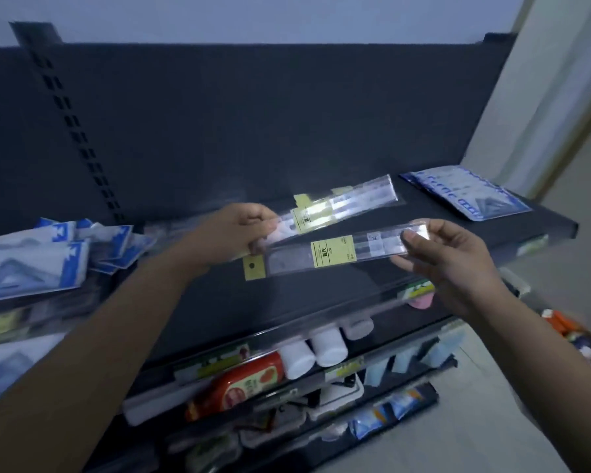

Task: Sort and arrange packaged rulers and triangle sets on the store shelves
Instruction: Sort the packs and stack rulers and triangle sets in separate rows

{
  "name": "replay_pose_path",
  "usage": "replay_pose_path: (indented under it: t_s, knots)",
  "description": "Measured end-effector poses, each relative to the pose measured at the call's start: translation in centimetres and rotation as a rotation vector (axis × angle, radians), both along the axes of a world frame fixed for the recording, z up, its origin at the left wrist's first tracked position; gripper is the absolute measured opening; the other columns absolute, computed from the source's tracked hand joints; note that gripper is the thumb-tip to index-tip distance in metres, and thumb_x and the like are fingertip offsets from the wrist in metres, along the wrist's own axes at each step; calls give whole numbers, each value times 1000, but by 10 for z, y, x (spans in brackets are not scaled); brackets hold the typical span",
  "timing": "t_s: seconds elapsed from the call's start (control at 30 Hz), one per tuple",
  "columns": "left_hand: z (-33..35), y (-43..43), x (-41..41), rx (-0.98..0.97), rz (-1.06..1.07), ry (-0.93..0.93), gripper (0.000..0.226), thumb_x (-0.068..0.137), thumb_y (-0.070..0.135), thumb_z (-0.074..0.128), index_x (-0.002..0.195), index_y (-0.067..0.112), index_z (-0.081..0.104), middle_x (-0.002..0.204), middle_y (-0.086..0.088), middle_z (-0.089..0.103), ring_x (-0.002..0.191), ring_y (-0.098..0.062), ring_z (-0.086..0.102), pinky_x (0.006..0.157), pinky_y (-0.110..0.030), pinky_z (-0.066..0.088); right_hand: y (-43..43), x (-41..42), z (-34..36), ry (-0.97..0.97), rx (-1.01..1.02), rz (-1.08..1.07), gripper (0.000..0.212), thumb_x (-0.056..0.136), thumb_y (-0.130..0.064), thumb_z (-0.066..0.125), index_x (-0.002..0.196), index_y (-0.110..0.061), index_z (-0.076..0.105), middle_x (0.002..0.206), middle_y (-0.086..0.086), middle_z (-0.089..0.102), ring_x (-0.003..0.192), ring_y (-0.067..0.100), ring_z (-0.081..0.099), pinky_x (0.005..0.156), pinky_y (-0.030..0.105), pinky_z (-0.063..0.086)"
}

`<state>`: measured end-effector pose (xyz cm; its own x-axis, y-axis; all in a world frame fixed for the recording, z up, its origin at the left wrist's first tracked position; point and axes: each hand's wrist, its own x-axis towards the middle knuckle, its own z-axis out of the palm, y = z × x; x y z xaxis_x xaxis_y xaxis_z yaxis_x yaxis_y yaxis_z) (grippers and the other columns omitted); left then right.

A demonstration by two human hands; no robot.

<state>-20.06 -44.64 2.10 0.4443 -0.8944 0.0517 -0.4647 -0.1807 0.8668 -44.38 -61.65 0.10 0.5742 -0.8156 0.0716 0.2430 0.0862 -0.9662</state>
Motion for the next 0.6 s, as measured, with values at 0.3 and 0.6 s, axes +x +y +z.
replay_pose_path:
  t_s: [0.3,0.6]
  knots:
    - [-14,-114,-11,43,-36,-98,15,92,18,61,97,6,69,66,7,60,61,-6,52,60,-15,44,-99,-25,-23,-6,38,-24,9,83,1,63,91,-2,60,65,2,64,64,17,68,65,32,58]
    - [-62,-206,21,75,136,-133,9,84,21,71,91,15,71,91,-4,69,79,-10,61,62,-11,47,-195,11,-33,217,104,172,4,86,2,60,86,-2,59,75,11,60,66,20,66,63,32,59]
